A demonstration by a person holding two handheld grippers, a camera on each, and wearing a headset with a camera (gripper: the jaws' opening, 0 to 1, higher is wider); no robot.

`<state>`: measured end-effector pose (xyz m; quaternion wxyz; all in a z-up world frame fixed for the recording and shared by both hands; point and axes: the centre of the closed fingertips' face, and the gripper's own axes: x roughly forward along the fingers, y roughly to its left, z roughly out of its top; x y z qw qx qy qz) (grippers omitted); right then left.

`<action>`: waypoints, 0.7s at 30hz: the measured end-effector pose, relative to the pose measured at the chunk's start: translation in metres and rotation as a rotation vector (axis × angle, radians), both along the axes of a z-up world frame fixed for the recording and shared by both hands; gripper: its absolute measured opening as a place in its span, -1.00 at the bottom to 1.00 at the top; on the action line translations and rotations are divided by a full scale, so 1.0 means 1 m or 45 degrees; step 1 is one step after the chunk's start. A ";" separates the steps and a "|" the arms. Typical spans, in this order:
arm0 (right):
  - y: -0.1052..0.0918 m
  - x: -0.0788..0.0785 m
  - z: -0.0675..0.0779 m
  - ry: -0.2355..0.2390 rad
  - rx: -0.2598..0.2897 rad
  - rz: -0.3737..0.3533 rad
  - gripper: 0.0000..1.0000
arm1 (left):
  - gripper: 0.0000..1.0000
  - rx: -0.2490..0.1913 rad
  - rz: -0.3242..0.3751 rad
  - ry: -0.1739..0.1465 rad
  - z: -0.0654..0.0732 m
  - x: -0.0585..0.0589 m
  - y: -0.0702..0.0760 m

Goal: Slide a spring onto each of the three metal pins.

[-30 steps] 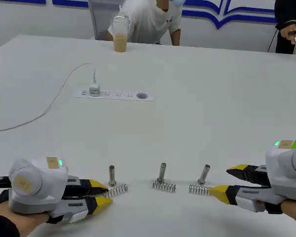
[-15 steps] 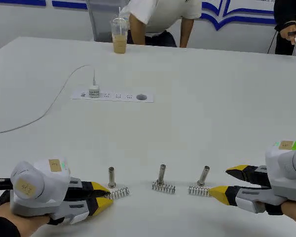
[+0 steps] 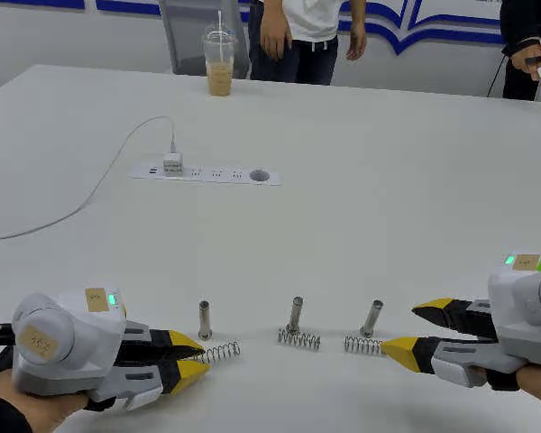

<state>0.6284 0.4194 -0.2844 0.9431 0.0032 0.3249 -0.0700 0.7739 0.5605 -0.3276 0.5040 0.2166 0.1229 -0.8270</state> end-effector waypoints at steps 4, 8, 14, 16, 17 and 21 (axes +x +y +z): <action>0.004 0.002 0.002 -0.010 0.005 0.017 -0.17 | -0.79 -0.013 -0.006 0.012 0.003 -0.003 0.000; 0.008 0.004 0.003 -0.020 0.013 0.034 -0.17 | -0.79 -0.024 -0.010 0.023 0.007 -0.006 0.000; 0.018 0.006 0.005 -0.028 0.021 0.083 -0.19 | -0.79 -0.036 -0.014 0.038 0.012 -0.009 0.000; 0.022 0.007 0.006 -0.029 0.025 0.103 -0.19 | -0.79 -0.037 -0.016 0.036 0.013 -0.009 0.000; 0.025 0.008 0.006 -0.029 0.025 0.112 -0.20 | -0.79 -0.039 -0.018 0.038 0.013 -0.010 0.000; 0.033 0.012 0.007 -0.031 0.032 0.156 -0.21 | -0.79 -0.050 -0.023 0.044 0.017 -0.012 0.000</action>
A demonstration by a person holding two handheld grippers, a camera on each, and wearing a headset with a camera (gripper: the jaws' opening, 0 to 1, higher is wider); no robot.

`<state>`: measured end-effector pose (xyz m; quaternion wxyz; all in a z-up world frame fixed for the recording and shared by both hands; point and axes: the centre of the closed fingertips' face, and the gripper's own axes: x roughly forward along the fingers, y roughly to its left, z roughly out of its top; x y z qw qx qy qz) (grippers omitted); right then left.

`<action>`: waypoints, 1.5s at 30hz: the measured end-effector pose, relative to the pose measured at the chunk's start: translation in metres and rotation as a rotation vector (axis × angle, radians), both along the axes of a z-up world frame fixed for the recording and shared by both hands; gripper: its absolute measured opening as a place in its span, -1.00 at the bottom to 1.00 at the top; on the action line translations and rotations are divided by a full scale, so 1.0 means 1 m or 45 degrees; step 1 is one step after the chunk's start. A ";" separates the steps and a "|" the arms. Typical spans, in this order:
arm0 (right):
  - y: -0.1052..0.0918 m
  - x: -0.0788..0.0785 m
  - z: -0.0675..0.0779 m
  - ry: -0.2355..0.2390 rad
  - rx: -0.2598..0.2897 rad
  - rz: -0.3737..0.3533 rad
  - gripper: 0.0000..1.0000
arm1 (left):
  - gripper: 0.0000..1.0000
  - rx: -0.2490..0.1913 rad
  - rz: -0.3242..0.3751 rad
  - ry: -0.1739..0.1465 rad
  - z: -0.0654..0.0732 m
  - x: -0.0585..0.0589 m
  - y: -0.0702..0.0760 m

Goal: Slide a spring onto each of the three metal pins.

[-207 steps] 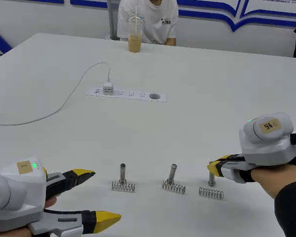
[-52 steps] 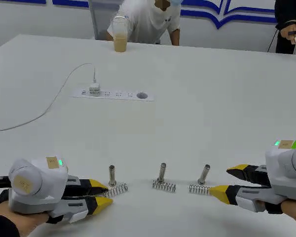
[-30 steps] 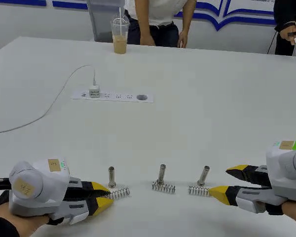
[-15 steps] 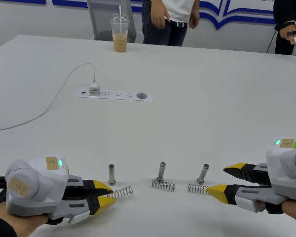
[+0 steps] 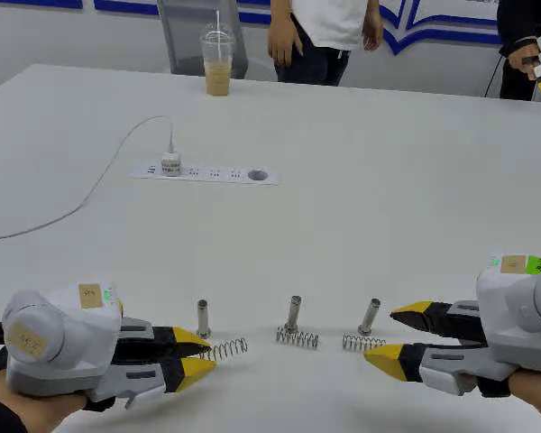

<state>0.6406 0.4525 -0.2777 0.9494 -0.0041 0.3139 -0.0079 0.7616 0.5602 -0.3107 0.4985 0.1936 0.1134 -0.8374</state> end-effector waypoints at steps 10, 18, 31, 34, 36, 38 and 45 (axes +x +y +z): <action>0.016 0.007 0.001 -0.006 0.022 0.084 -0.22 | -0.79 -0.021 -0.022 0.004 0.008 -0.007 -0.002; 0.031 0.012 0.000 0.000 0.036 0.153 -0.22 | -0.79 -0.035 -0.043 0.009 0.015 -0.013 -0.002; 0.051 0.026 0.005 -0.021 0.071 0.247 -0.25 | -0.79 -0.051 -0.085 0.012 0.023 -0.024 -0.004; 0.057 0.030 0.005 -0.022 0.067 0.284 -0.29 | -0.79 -0.053 -0.100 0.016 0.024 -0.028 -0.003; 0.062 0.034 0.005 -0.025 0.071 0.305 -0.30 | -0.79 -0.055 -0.111 0.016 0.025 -0.030 -0.003; 0.067 0.036 0.006 -0.027 0.076 0.329 -0.31 | -0.79 -0.058 -0.120 0.020 0.026 -0.032 -0.003; 0.079 0.044 0.007 -0.034 0.081 0.393 -0.35 | -0.79 -0.066 -0.179 0.041 0.032 -0.045 -0.002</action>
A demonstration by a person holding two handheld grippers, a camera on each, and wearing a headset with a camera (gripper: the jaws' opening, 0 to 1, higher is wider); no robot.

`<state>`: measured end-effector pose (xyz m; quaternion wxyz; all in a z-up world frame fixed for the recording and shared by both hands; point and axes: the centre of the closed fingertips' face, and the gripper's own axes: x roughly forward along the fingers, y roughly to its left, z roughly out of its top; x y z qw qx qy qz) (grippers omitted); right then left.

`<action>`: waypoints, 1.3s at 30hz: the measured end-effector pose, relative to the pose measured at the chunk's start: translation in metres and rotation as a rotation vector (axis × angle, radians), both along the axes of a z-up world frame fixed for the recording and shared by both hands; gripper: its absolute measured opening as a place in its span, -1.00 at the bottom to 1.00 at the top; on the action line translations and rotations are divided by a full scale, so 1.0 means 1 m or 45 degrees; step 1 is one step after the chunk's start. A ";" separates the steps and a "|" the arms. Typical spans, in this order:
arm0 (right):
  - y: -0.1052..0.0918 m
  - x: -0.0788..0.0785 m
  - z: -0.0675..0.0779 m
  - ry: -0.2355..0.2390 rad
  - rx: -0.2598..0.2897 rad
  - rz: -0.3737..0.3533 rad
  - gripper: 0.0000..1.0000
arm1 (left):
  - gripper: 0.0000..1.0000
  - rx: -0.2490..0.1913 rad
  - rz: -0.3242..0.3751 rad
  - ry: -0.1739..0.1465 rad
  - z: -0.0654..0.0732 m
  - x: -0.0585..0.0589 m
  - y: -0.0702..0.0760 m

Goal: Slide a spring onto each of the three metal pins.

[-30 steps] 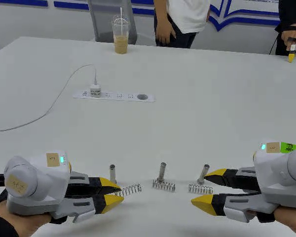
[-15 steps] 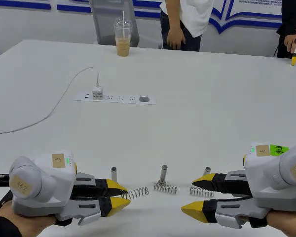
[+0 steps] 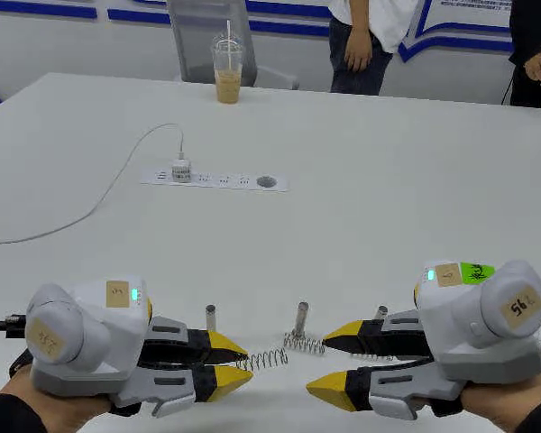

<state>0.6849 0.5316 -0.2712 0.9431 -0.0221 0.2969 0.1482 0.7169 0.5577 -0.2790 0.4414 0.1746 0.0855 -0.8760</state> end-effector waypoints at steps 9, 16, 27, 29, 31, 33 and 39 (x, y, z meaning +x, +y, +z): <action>0.013 0.001 -0.002 0.002 0.022 0.057 -0.43 | -0.79 -0.008 -0.067 0.017 0.004 -0.015 0.001; 0.017 0.000 -0.003 0.009 0.034 0.080 -0.50 | -0.79 -0.017 -0.100 0.033 0.007 -0.023 0.001; 0.020 -0.001 -0.003 0.012 0.050 0.100 -0.68 | -0.79 -0.023 -0.124 0.054 0.009 -0.029 0.002; 0.021 -0.001 -0.001 0.009 0.054 0.103 -0.70 | -0.80 -0.019 -0.126 0.049 0.007 -0.029 0.003; 0.021 -0.002 -0.001 0.013 0.056 0.104 -0.71 | -0.80 -0.017 -0.127 0.046 0.006 -0.029 0.003; 0.022 -0.002 0.000 0.014 0.061 0.108 -0.72 | -0.79 -0.015 -0.128 0.037 0.005 -0.029 0.003; 0.025 -0.001 0.004 0.022 0.055 0.121 -0.74 | -0.79 -0.006 -0.131 0.026 0.003 -0.028 0.003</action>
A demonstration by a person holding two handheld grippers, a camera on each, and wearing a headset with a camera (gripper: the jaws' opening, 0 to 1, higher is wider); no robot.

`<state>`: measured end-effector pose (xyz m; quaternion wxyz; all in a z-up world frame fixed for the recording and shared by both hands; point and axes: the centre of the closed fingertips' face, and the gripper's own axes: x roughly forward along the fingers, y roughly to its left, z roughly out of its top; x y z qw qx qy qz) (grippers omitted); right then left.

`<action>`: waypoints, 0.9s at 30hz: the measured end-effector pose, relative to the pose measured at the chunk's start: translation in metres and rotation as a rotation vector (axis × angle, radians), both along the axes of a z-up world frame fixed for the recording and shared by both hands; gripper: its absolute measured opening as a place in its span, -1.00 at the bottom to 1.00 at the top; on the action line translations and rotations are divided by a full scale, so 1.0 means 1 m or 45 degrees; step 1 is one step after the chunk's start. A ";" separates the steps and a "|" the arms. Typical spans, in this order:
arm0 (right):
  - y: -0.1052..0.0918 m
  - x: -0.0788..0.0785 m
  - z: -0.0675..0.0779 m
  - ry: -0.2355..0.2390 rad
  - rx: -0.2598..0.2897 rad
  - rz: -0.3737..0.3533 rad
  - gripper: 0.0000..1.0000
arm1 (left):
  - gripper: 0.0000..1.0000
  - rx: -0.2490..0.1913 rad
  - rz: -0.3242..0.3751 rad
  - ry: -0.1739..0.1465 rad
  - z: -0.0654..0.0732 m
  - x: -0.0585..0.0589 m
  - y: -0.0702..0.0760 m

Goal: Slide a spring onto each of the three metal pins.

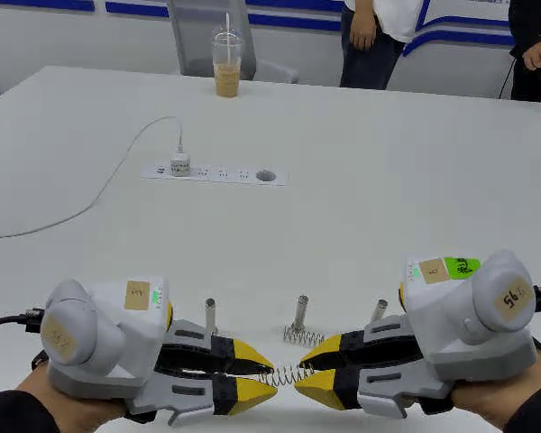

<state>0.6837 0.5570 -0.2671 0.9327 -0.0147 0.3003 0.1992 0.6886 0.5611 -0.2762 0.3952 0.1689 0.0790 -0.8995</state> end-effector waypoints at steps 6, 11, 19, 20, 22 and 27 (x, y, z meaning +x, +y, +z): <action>0.002 0.004 0.007 0.004 -0.024 0.021 -0.74 | -0.80 0.002 0.002 0.000 0.000 0.000 0.000; 0.005 0.006 0.009 0.038 -0.080 0.059 -0.75 | -0.80 0.003 0.002 -0.005 -0.002 -0.001 0.000; 0.008 0.012 0.014 0.037 -0.123 0.091 -0.75 | -0.80 0.004 0.009 -0.009 -0.002 0.000 0.000; 0.009 0.013 0.015 0.034 -0.123 0.092 -0.75 | -0.80 0.005 0.010 -0.010 -0.002 0.000 0.000; 0.010 0.015 0.016 0.026 -0.123 0.097 -0.75 | -0.80 0.006 0.010 -0.011 -0.003 0.000 0.000; 0.014 0.018 0.022 0.000 -0.120 0.105 -0.75 | -0.80 0.006 0.005 -0.011 -0.002 -0.003 -0.001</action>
